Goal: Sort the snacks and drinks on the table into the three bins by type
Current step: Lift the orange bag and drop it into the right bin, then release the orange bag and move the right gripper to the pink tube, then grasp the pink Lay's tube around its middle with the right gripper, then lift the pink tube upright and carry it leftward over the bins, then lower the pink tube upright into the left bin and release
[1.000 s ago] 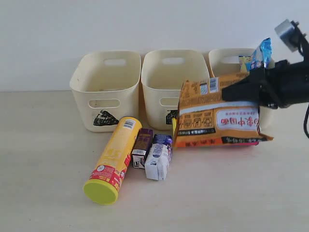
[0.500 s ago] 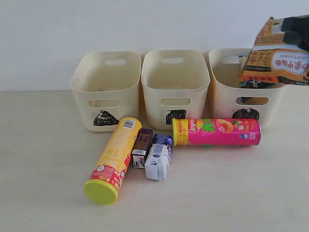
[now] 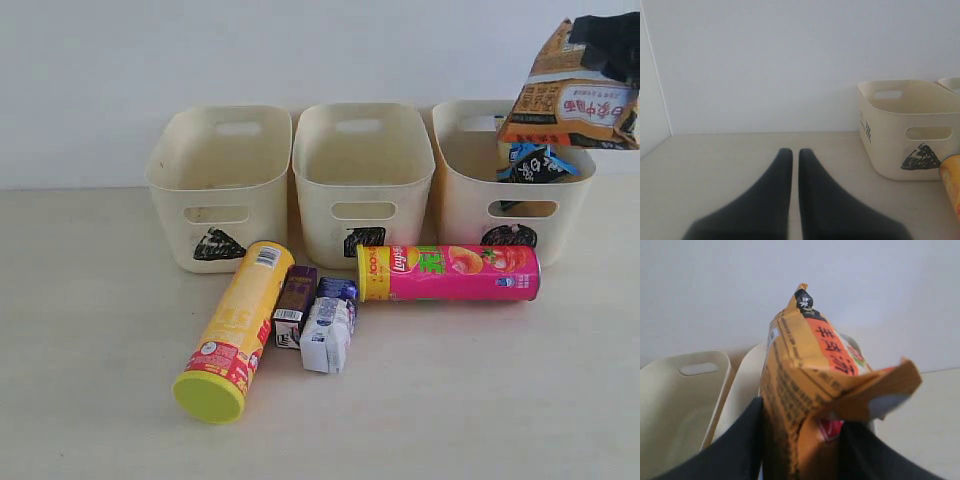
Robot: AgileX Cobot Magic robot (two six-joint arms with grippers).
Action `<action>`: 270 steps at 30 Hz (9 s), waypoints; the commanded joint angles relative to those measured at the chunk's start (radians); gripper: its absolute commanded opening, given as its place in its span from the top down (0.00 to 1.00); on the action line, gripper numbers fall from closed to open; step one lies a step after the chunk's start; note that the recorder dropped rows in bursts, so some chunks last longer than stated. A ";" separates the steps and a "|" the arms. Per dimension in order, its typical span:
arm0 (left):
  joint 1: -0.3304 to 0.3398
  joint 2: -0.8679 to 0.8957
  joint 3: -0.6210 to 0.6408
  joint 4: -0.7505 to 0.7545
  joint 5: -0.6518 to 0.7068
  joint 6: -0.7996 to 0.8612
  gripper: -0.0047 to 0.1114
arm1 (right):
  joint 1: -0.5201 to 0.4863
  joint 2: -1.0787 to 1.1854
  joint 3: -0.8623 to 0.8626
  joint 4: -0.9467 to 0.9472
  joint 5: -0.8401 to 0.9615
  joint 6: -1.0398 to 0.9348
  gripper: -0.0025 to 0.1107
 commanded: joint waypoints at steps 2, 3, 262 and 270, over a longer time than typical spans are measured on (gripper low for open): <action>-0.005 -0.004 0.004 0.004 -0.007 0.000 0.93 | -0.001 0.118 -0.100 0.023 0.002 -0.005 0.91; -0.005 -0.004 0.004 0.004 -0.007 0.000 0.93 | 0.001 0.138 -0.113 0.032 0.002 -0.005 0.91; -0.005 -0.004 0.004 0.004 -0.007 0.000 0.93 | 0.716 0.713 -0.550 -1.412 -0.587 1.416 0.87; -0.005 -0.004 0.004 0.004 -0.007 0.000 0.93 | 0.716 0.713 -0.550 -1.412 -0.558 1.382 0.45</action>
